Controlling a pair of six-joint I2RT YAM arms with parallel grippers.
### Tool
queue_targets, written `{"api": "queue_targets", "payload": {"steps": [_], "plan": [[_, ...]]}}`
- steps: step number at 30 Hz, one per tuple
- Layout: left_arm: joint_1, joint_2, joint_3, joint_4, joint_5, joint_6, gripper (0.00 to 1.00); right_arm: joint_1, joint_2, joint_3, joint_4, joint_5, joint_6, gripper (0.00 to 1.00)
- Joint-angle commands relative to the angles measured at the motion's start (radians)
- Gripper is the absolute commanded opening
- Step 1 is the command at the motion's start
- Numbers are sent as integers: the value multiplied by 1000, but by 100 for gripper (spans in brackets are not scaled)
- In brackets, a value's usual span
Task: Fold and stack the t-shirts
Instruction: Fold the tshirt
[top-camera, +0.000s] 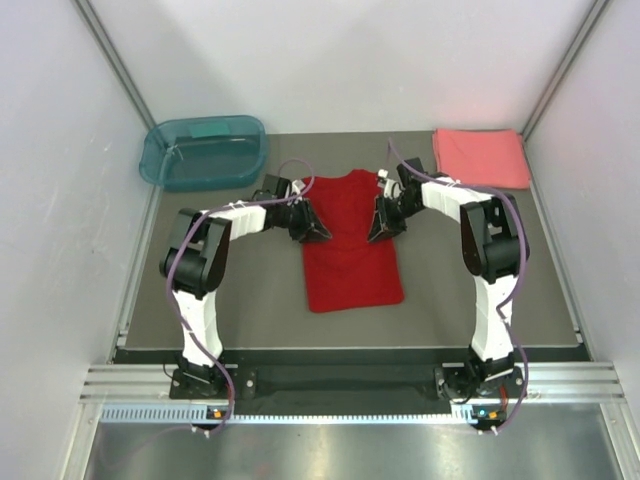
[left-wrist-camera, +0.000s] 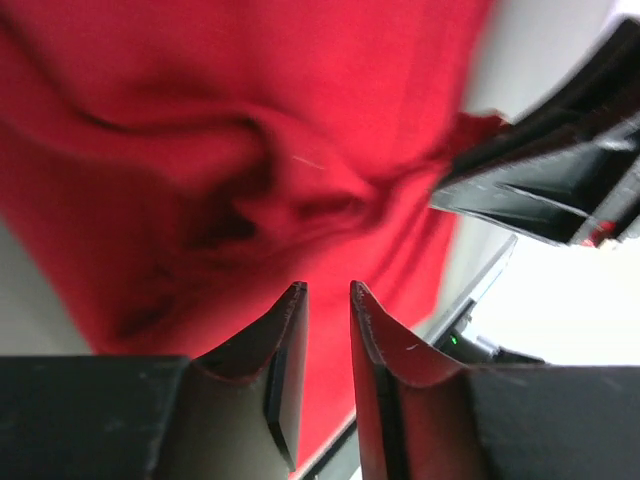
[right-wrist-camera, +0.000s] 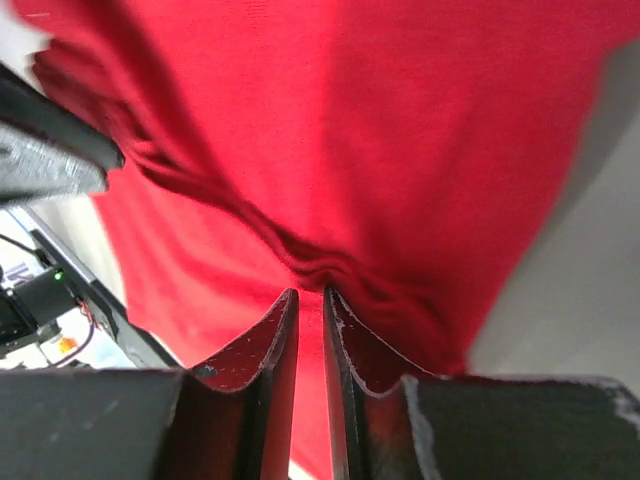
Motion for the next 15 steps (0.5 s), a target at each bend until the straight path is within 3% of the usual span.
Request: {"api": "queue_targets", "payload": {"steps": [1,9,15], "plan": [[27,50,40,45,-41,-26,27,-35,31,34,40,-26,-33,16],[45,48,97,-196,-166,139,27,-88,65,86,-21,60,-115,22],[48,-44,103,-307,-228,231,32,-88,4,105,-76,95,-127,30]]}}
